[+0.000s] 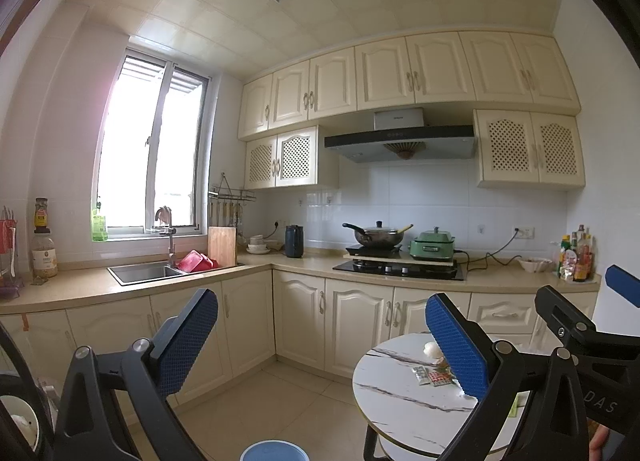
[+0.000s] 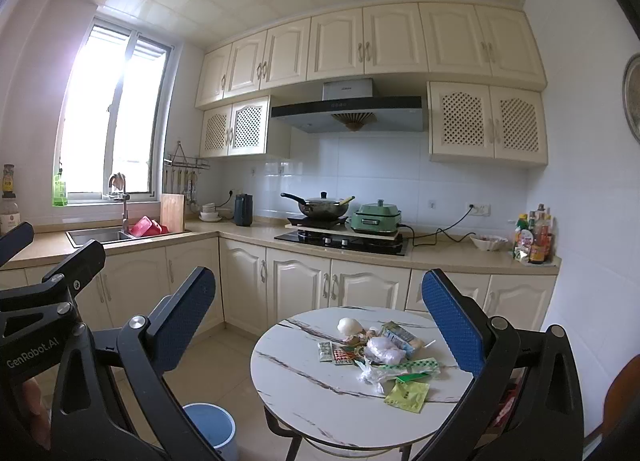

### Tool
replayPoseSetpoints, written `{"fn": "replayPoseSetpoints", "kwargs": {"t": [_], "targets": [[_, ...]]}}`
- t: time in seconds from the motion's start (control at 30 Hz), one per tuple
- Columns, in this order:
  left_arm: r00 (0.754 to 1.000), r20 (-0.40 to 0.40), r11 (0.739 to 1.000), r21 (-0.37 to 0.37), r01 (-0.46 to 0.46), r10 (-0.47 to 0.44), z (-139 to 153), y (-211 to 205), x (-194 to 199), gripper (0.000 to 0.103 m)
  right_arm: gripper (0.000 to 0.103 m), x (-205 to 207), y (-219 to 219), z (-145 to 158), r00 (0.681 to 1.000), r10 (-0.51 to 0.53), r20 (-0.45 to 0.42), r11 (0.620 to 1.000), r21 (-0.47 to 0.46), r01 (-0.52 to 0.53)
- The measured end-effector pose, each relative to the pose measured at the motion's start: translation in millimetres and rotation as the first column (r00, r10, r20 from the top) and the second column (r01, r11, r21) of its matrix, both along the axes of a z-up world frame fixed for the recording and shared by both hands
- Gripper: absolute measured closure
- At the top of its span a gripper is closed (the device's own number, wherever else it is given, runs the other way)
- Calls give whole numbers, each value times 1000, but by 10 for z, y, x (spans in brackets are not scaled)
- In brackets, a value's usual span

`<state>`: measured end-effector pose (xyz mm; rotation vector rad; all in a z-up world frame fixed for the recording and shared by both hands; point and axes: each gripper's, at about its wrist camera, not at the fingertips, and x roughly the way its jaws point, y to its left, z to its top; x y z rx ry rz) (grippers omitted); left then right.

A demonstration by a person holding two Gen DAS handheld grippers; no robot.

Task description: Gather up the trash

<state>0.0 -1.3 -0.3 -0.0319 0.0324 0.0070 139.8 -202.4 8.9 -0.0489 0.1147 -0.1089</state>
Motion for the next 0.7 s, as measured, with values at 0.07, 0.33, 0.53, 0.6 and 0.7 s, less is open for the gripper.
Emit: {"fn": "replayPoseSetpoints", "kwargs": {"t": [0.07, 0.33, 0.53, 0.6, 0.7], "targets": [[1000, 0, 1000, 3, 4, -4, -5, -5, 4, 1, 0, 3, -1, 2, 1000, -1, -1, 1000, -1, 1], [999, -29, 1000, 20, 16, -15, -61, -97, 179, 1, 0, 126, -107, -102, 1000, -16, -24, 1000, 6, 17], [999, -32, 999, 41, 22, -21, -131, -230, 426, 1, 0, 334, -311, -178, 998, -38, -41, 999, 13, 39], [999, -33, 999, 45, 23, -21, -151, -269, 516, 1, 0, 403, -364, -197, 998, -43, -47, 999, 16, 44], [1000, -21, 998, 64, 11, -10, -163, -344, 636, 1, 0, 504, -452, -244, 997, -44, -57, 998, 32, 46]]}}
